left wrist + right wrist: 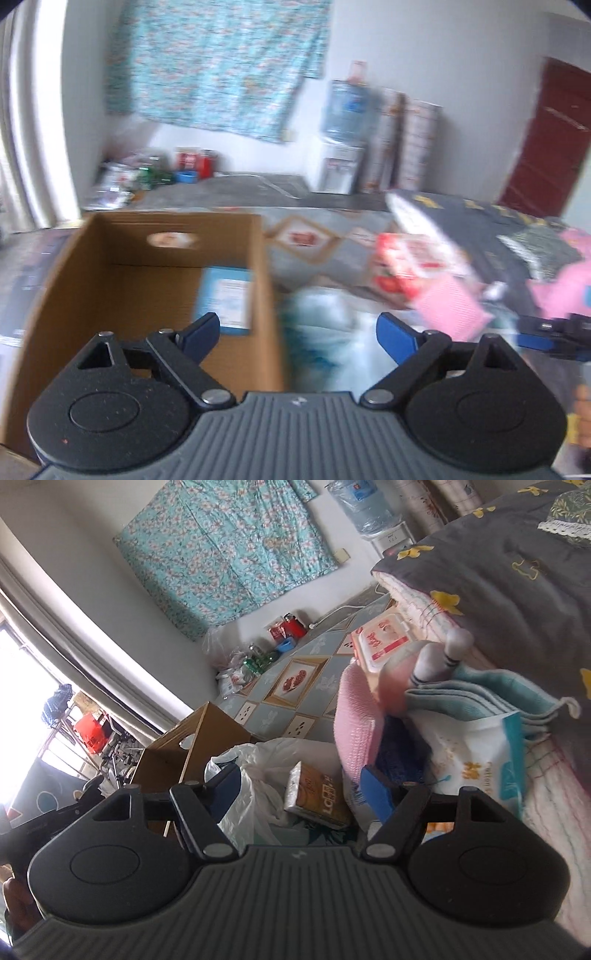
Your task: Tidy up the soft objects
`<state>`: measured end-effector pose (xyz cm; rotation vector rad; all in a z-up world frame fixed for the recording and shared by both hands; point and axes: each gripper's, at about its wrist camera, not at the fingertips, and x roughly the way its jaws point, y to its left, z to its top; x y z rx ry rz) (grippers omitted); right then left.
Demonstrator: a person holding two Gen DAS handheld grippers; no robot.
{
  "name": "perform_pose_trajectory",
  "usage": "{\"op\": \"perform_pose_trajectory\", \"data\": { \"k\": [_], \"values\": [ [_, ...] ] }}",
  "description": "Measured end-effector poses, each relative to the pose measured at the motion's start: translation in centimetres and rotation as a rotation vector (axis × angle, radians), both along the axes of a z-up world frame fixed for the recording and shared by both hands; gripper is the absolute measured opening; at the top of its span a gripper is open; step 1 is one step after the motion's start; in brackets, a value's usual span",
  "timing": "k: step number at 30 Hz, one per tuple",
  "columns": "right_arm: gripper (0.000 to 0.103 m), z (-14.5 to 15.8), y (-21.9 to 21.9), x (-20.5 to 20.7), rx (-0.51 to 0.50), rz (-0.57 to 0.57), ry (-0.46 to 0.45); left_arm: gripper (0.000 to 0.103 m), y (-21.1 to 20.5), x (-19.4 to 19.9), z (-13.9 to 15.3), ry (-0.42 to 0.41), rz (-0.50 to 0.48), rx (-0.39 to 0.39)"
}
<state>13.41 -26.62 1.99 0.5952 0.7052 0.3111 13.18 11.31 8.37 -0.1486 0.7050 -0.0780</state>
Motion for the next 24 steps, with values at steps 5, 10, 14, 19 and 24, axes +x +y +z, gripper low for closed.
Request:
{"op": "perform_pose_trajectory", "data": {
  "k": [5, 10, 14, 19, 24],
  "values": [
    [0.072, 0.7, -1.8, 0.1, -0.005, 0.009, -0.004, 0.093, -4.8, 0.7, -1.0, 0.009, -0.098, -0.076],
    [0.072, 1.5, -3.8, 1.8, -0.027, 0.026, 0.006, 0.091, -9.9, 2.4, -3.0, 0.032, -0.176, -0.089],
    [0.072, 1.4, -4.9, 4.3, -0.037, 0.046, 0.033, 0.085, -12.9, 4.3, -4.8, 0.071, -0.221, -0.090],
    [0.068, 0.3, -4.5, 8.4, -0.064, 0.099, 0.086, 0.066, -14.6, 7.5, -7.3, 0.161, -0.253, -0.121],
    [0.060, -1.2, -3.1, 12.8, -0.115, 0.142, 0.140, 0.049, -16.4, 11.1, -9.5, 0.238, -0.279, -0.095]
  ]
}}
